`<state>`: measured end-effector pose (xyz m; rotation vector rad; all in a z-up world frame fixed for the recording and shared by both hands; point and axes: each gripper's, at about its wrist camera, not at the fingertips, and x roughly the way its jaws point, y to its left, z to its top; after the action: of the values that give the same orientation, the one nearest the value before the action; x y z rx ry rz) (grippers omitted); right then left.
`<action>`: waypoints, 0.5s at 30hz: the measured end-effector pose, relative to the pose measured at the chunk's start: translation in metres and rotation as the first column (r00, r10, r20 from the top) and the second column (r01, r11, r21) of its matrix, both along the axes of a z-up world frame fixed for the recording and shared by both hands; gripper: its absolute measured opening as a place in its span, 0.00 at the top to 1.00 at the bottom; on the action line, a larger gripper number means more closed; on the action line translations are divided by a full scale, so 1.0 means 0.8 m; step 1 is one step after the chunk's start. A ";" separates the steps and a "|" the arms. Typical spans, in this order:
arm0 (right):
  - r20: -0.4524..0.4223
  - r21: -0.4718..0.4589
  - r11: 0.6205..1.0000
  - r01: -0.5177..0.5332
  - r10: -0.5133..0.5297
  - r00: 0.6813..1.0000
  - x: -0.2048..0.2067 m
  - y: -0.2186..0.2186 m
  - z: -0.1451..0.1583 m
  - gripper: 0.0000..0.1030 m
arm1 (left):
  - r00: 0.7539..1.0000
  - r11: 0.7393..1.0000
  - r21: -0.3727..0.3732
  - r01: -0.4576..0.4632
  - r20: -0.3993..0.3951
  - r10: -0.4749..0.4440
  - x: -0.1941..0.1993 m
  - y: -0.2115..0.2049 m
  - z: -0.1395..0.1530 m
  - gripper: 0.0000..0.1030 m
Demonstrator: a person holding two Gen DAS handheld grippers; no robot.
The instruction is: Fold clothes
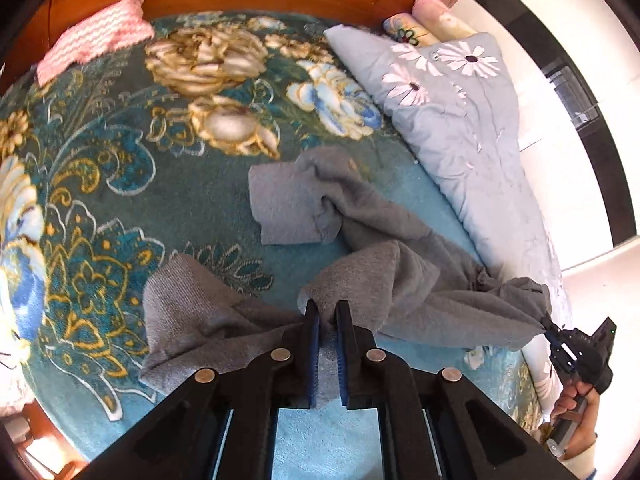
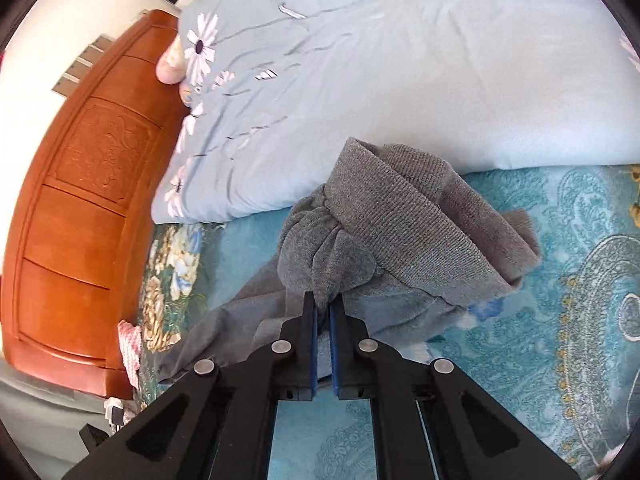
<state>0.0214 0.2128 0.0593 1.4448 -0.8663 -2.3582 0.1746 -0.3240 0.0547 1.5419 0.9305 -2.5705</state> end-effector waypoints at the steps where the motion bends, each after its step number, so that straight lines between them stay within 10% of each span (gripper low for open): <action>1: -0.039 -0.015 1.000 0.002 -0.003 0.999 0.019 0.013 0.011 0.95 | 1.000 1.000 -0.005 0.004 0.006 -0.004 0.005 0.001 -0.003 0.92; 5: -0.108 -0.006 1.000 0.015 -0.015 0.994 0.106 0.058 0.023 0.95 | 0.999 1.000 -0.024 0.018 0.030 -0.018 0.026 0.004 -0.014 0.92; 15: 0.129 0.050 0.999 -0.010 0.004 0.992 0.226 0.085 -0.096 0.95 | 0.995 0.996 -0.069 0.057 0.090 -0.051 0.079 0.011 -0.041 0.92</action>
<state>0.2021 0.2807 -0.0177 1.6330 -0.8360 -2.3190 0.2382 -0.3151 0.0223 1.6680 0.7907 -2.5170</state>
